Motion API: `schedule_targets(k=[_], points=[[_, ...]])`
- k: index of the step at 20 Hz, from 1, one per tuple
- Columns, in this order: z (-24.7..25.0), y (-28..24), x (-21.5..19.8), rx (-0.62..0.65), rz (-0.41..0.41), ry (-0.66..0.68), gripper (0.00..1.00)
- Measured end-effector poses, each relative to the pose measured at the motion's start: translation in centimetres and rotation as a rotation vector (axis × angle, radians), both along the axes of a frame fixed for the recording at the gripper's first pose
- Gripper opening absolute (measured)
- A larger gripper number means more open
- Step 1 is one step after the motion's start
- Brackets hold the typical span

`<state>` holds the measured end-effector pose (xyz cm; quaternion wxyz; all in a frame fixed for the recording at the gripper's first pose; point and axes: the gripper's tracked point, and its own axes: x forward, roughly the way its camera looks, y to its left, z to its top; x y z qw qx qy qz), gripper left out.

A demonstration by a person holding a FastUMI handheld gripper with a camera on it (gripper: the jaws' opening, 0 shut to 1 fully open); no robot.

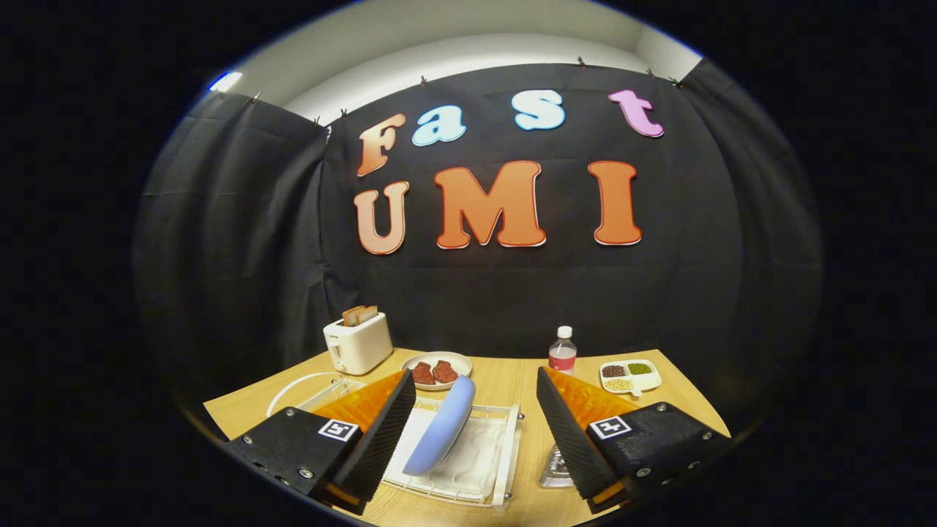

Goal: Take the plate from the dish rack, then take the spoon from the basket and place it into the plate.

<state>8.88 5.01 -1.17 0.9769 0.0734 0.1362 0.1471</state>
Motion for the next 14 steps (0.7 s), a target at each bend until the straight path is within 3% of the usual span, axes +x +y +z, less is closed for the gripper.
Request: schedule_targets(k=[5,10,14], points=[[-3.6,1.6,2.8,-0.063,0.030,0.155,0.99],[-8.7,4.5,3.6,-0.073,0.102,0.392,0.99],[-11.1,5.4,4.1,-0.083,0.094,0.513,0.97]])
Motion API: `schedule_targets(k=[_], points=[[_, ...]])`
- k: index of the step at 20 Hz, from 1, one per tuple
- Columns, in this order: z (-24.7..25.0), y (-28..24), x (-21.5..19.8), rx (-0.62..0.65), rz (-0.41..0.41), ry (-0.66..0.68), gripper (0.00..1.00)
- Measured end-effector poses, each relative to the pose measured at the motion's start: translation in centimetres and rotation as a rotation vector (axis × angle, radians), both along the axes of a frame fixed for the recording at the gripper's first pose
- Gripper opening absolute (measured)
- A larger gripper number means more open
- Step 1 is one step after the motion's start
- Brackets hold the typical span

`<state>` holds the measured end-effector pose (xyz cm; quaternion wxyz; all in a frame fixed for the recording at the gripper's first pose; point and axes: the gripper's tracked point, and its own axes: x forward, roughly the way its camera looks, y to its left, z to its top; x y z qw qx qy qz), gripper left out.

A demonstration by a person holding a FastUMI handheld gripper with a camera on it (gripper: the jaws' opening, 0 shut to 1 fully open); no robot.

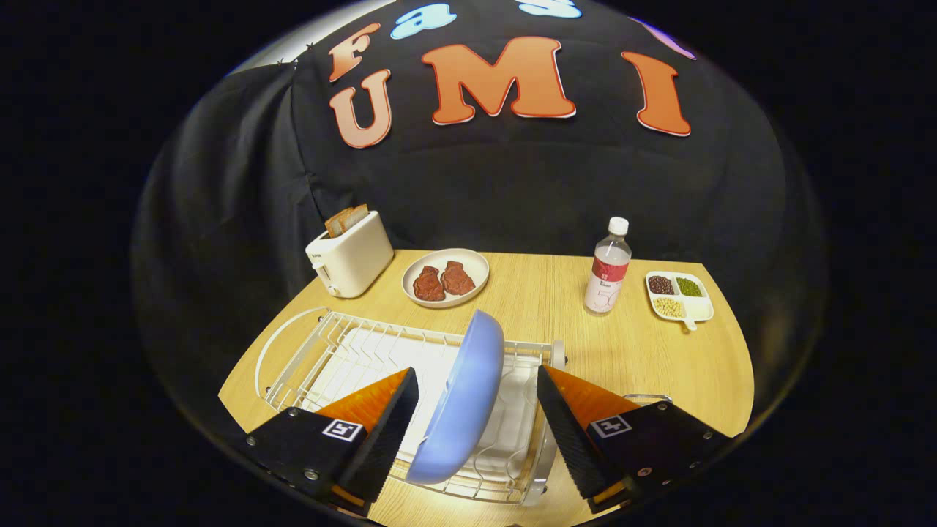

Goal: Take the plate from the dish rack, then take the spoon from the basket and place it into the plate.

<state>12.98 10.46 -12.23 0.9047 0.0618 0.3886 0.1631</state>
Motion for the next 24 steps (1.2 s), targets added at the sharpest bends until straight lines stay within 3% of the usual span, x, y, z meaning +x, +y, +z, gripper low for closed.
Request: schedule_targets(k=[4,9,14,17,24], points=[[-1.9,1.2,0.0,-0.036,0.013,0.077,0.90],[-4.9,2.1,-1.2,-0.139,0.053,0.155,0.66],[-5.2,1.0,-1.0,-0.232,-0.050,0.209,0.48],[-3.2,0.0,1.0,-0.240,-0.121,0.166,0.36],[1.6,-1.1,-0.3,-0.224,-0.113,0.052,0.33]])
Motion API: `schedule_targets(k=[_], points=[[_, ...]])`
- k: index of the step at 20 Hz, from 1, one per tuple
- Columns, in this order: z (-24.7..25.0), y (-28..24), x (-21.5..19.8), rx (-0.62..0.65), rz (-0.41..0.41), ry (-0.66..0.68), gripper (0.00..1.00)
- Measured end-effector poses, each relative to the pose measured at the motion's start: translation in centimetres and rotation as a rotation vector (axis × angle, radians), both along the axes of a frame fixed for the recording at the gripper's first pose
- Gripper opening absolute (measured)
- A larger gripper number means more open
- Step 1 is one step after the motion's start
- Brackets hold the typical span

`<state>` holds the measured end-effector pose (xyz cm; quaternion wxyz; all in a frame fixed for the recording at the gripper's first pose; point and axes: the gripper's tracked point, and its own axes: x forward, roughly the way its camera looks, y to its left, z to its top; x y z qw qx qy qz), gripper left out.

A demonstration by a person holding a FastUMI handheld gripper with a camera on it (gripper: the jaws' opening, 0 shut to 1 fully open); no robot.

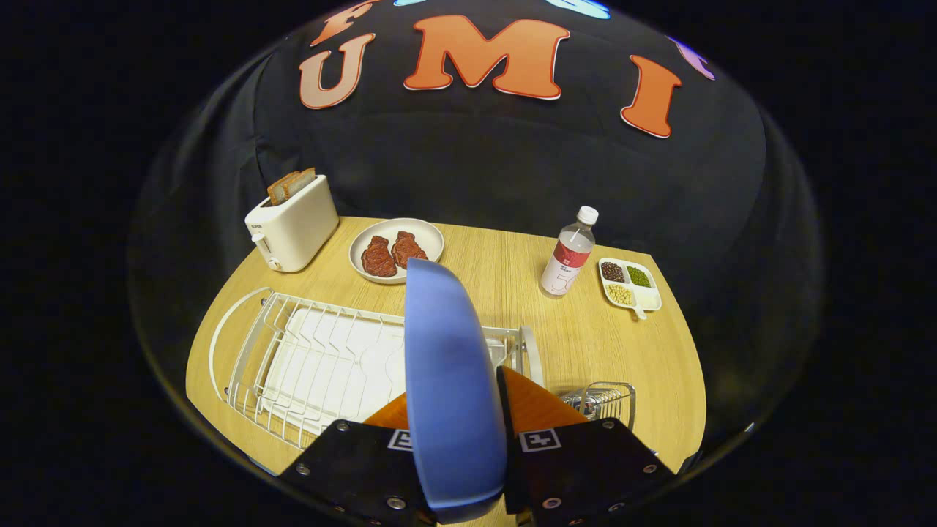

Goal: Take the plate from the dish rack, then take the spoon from the basket and place it into the plate.

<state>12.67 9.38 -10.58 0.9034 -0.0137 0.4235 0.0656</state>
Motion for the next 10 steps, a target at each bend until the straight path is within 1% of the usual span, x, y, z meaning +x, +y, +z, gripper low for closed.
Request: schedule_targets(k=[4,6,10], points=[[1.7,-1.0,-3.1,0.121,-0.015,-0.023,0.34],[2.2,-2.3,-5.0,0.143,-0.013,-0.039,0.34],[2.2,-3.7,-9.0,0.230,-0.018,-0.055,0.34]])
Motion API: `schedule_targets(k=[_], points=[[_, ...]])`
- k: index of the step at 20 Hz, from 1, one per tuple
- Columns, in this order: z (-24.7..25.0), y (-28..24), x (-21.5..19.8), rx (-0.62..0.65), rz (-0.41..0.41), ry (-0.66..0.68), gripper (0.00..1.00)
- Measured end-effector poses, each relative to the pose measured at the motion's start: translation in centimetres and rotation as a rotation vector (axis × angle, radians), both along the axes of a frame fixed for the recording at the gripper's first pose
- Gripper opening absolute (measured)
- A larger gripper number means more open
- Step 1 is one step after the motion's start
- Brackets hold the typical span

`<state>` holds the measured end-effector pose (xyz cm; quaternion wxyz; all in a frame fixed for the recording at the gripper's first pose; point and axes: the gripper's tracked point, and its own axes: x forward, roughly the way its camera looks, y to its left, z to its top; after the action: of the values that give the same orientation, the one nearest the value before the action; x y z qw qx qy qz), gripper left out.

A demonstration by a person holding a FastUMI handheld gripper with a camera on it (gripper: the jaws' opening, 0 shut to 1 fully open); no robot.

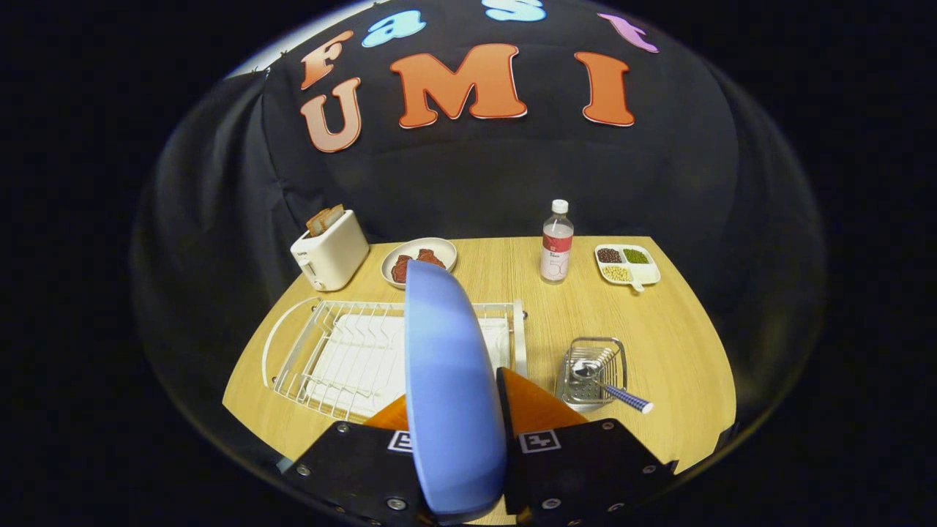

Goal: Take the plate from the dish rack, then take the spoon from the basket and place it into the plate.

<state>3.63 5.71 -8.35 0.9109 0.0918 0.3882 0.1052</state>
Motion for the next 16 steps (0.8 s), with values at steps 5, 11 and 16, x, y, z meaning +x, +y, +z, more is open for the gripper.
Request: schedule_targets(k=[5,11,16], points=[[-1.8,-1.2,-4.7,0.058,0.047,0.023,0.34],[-5.3,0.2,-10.0,0.159,0.080,0.104,0.34],[-7.7,1.0,-11.8,0.230,0.084,0.140,0.35]])
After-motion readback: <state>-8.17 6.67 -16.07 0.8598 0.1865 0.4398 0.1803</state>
